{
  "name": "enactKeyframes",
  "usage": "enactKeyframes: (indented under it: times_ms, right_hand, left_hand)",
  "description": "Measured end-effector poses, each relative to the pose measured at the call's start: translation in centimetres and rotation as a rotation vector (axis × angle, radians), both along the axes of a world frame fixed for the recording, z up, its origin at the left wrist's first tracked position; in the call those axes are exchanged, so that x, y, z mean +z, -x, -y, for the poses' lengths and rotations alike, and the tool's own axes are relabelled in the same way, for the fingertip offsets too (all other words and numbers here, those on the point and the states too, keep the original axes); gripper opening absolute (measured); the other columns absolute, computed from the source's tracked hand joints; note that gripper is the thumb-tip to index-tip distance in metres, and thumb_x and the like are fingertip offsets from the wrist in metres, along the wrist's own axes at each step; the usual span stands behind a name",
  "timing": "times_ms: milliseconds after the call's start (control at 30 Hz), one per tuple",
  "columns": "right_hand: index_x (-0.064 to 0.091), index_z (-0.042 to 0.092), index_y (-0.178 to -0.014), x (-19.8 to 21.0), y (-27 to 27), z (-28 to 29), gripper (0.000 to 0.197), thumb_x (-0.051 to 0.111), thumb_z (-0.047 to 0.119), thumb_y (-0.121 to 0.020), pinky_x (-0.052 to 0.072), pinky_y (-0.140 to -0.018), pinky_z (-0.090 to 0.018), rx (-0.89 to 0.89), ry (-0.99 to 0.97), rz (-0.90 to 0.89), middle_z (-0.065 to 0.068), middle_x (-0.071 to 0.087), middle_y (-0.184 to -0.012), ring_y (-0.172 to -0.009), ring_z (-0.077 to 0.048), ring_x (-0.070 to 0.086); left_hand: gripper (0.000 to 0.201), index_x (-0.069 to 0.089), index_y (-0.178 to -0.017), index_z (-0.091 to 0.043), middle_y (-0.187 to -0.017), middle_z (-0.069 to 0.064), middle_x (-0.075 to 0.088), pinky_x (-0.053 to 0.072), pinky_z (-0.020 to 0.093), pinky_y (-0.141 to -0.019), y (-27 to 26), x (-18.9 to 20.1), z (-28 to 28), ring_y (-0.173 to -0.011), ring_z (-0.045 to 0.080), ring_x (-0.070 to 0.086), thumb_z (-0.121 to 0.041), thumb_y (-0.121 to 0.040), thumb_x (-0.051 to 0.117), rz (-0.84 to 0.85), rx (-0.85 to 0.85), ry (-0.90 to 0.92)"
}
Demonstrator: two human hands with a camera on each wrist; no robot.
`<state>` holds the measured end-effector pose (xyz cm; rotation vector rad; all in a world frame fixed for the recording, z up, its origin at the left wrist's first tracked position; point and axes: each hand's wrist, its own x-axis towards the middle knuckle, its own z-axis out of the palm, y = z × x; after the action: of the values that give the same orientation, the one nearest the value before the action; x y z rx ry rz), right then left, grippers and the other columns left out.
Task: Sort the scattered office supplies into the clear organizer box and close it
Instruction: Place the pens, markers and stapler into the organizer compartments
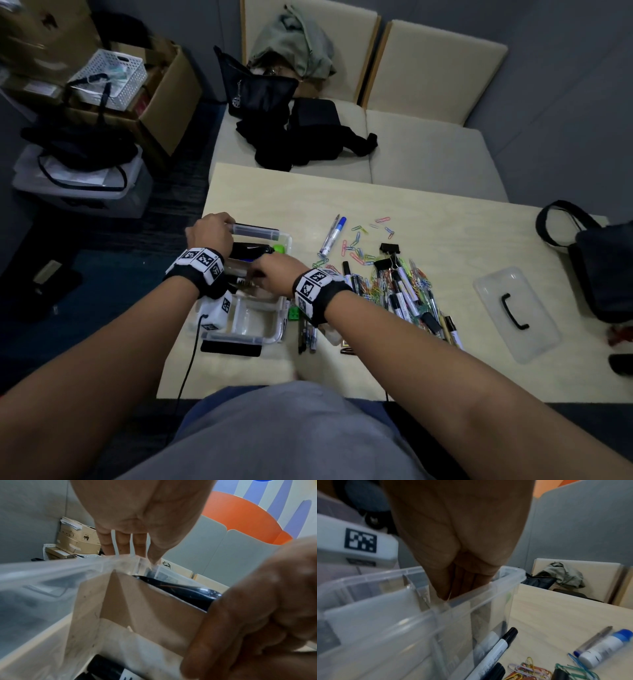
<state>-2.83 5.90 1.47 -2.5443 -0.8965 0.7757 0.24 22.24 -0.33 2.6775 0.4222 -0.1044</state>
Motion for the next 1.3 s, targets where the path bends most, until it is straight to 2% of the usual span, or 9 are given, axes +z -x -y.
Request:
enactKeyframes:
  times_ms: [133, 233, 333, 433, 567, 800, 867, 967, 1300]
  right_hand:
    - [0.071, 0.016, -0.108, 1.6, 0.0, 3.6, 0.019, 0.059, 0.016, -0.094, 0.050, -0.085, -0.026, -0.255, -0.299, -0.008, -0.002, 0.072, -0.106, -0.094, -0.015, 0.065]
    - [0.071, 0.020, -0.103, 1.9, 0.0, 6.9, 0.016, 0.058, 0.017, -0.094, 0.057, -0.078, -0.032, -0.469, -0.427, -0.038, -0.001, 0.073, -0.091, -0.082, -0.015, 0.068]
    - [0.070, 0.016, -0.101, 1.3, -0.3, 10.3, 0.015, 0.056, 0.014, -0.095, 0.058, -0.071, -0.035, -0.597, -0.414, -0.028, -0.003, 0.072, -0.081, -0.073, -0.017, 0.069]
    - [0.069, 0.015, -0.100, 0.4, -0.6, 13.3, 0.015, 0.055, 0.015, -0.095, 0.059, -0.070, -0.038, -0.675, -0.308, -0.004, -0.002, 0.071, -0.077, -0.068, -0.017, 0.069]
    - [0.066, 0.019, -0.092, -1.9, -0.5, 17.0, 0.011, 0.056, 0.016, -0.090, 0.057, -0.070, -0.035, -0.733, -0.130, 0.010, 0.004, 0.068, -0.083, -0.069, -0.020, 0.064]
    - [0.059, 0.007, -0.105, -5.5, 0.3, 20.6, 0.017, 0.056, 0.019, -0.093, 0.052, -0.072, -0.036, -0.734, 0.141, -0.130, -0.015, 0.065, -0.097, -0.086, -0.032, 0.063]
    - [0.057, 0.005, -0.108, -6.4, 0.2, 20.9, 0.021, 0.056, 0.020, -0.094, 0.052, -0.075, -0.038, -0.728, 0.154, -0.156, -0.016, 0.063, -0.099, -0.084, -0.031, 0.060]
    - [0.053, 0.007, -0.109, -7.4, -0.2, 20.8, 0.022, 0.059, 0.022, -0.093, 0.045, -0.062, -0.031, -0.713, 0.176, -0.174, -0.011, 0.058, -0.092, -0.076, -0.026, 0.053]
    - [0.049, 0.010, -0.099, -10.2, -1.8, 20.5, 0.027, 0.062, 0.032, -0.091, 0.048, -0.068, -0.035, -0.728, 0.112, -0.260, -0.011, 0.059, -0.091, -0.080, -0.028, 0.059]
  left_hand:
    - [0.029, 0.067, -0.117, -0.017, -0.120, 0.016, 0.063, 0.038, 0.043, -0.096, 0.4, 0.8, 1.8, -0.112, 0.034, 0.056, -0.011, -0.091, 0.055, 0.097, -0.028, 0.018]
    - [0.030, 0.063, -0.120, -0.017, -0.122, 0.016, 0.059, 0.035, 0.044, -0.099, 1.0, 2.1, 5.3, -0.114, 0.034, 0.052, -0.014, -0.091, 0.056, 0.152, -0.060, 0.041]
    - [0.028, 0.060, -0.119, -0.019, -0.121, 0.012, 0.056, 0.033, 0.045, -0.097, 1.8, 3.4, 9.2, -0.113, 0.033, 0.050, -0.017, -0.092, 0.054, 0.156, -0.117, 0.056]
    - [0.022, 0.056, -0.115, -0.017, -0.118, 0.010, 0.052, 0.045, 0.044, -0.090, 2.6, 3.4, 12.4, -0.102, 0.031, 0.055, -0.017, -0.094, 0.052, 0.131, -0.166, 0.189]
    - [0.019, 0.052, -0.111, -0.013, -0.108, 0.011, 0.055, 0.051, 0.043, -0.076, 3.7, 1.9, 15.8, -0.088, 0.031, 0.057, -0.013, -0.092, 0.050, 0.006, -0.266, 0.225]
    - [0.033, 0.041, -0.123, -0.009, -0.116, 0.016, 0.048, 0.044, 0.039, -0.068, 5.6, -2.3, 19.0, -0.091, 0.037, 0.058, -0.010, -0.092, 0.052, -0.316, -0.360, 0.037]
    - [0.039, 0.039, -0.127, -0.009, -0.120, 0.017, 0.048, 0.045, 0.039, -0.072, 5.9, -3.6, 19.3, -0.097, 0.037, 0.059, -0.010, -0.091, 0.055, -0.398, -0.332, 0.011]
    - [0.048, 0.036, -0.133, -0.010, -0.129, 0.018, 0.048, 0.050, 0.041, -0.084, 6.4, -5.3, 19.5, -0.107, 0.034, 0.059, -0.017, -0.091, 0.058, -0.458, -0.311, -0.027]
    - [0.085, 0.013, -0.149, -0.004, -0.126, 0.017, 0.059, 0.052, 0.038, -0.079, 7.0, -7.2, 19.6, -0.108, 0.032, 0.063, -0.021, -0.087, 0.067, -0.596, -0.135, 0.040]
